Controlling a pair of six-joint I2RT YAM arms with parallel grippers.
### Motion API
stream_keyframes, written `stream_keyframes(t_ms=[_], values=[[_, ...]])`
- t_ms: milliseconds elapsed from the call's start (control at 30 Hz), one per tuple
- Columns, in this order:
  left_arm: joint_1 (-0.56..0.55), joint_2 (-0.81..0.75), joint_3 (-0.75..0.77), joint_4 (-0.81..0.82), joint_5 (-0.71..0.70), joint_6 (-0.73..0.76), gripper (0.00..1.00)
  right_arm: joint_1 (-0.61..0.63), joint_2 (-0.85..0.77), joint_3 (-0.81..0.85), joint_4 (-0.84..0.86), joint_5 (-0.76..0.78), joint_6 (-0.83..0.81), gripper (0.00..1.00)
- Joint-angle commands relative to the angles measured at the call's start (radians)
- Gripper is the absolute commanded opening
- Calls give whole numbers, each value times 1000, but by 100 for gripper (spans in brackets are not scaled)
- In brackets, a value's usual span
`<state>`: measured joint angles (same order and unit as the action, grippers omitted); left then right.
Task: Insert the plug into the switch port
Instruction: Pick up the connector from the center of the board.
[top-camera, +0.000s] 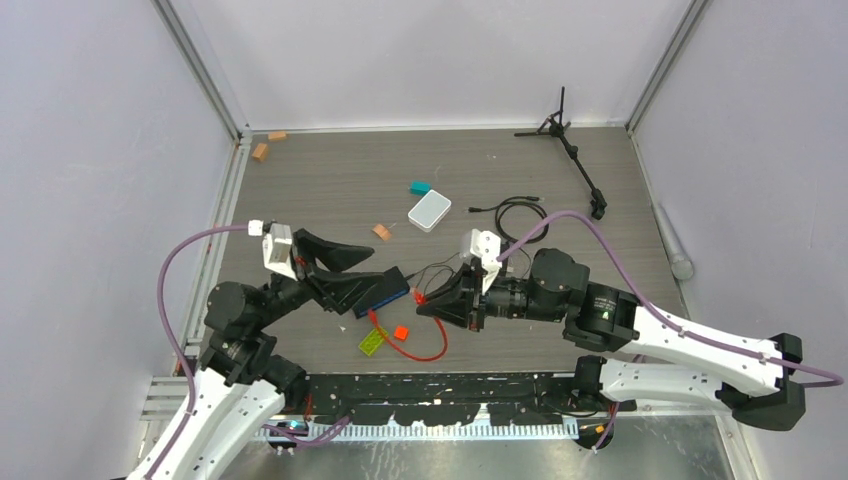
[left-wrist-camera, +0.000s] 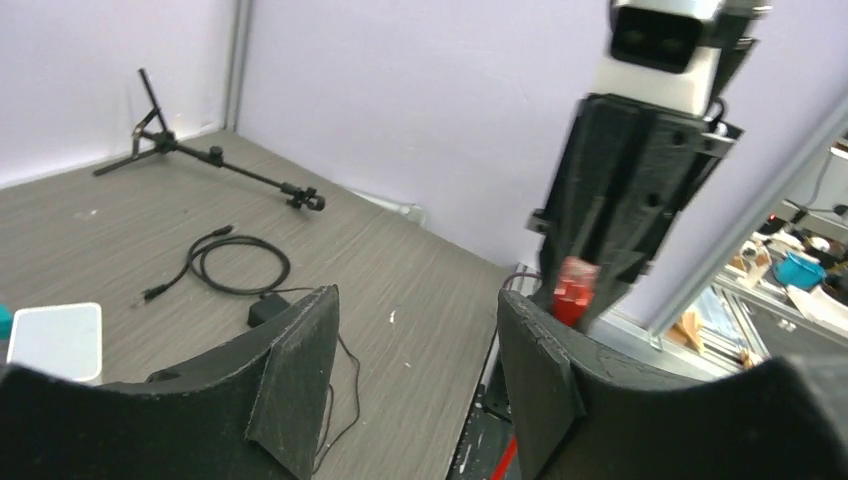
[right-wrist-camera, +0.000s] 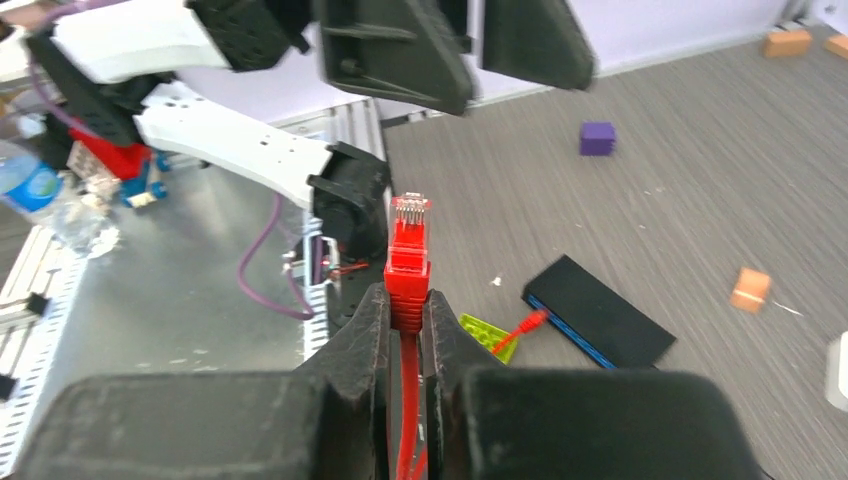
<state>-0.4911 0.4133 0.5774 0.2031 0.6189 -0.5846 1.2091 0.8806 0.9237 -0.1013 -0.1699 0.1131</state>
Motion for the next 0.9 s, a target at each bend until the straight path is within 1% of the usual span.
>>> stream_keyframes(t_ms=[0,100,233,333,467,567,633,700,733,833,867], values=[[-2,4,-44,24,-83,-35,60,2,14,63,51,-181,45,0],[-1,39,-64,78,-32,-29,60,3,75,105,50,-274,56,1],[-2,111,-69,200,106,-47,57,2,159,148,94,-400,86,0],[-3,122,-83,308,180,-78,55,1,214,170,152,-428,107,0],[-3,76,-87,317,210,-81,53,2,262,202,171,-458,127,1],[-2,38,-84,300,244,-87,53,2,286,212,171,-458,133,0],[-2,0,-84,261,245,-77,53,3,294,215,171,-458,137,0],[-2,-38,-79,178,194,-45,53,3,289,219,144,-437,124,0],[-2,-61,-68,94,137,-22,56,2,281,221,117,-418,104,0],[-1,-127,-18,-193,-133,31,65,2,240,228,-26,-255,19,0],[-1,-145,5,-284,-233,35,70,1,227,233,-75,-197,-6,0]])
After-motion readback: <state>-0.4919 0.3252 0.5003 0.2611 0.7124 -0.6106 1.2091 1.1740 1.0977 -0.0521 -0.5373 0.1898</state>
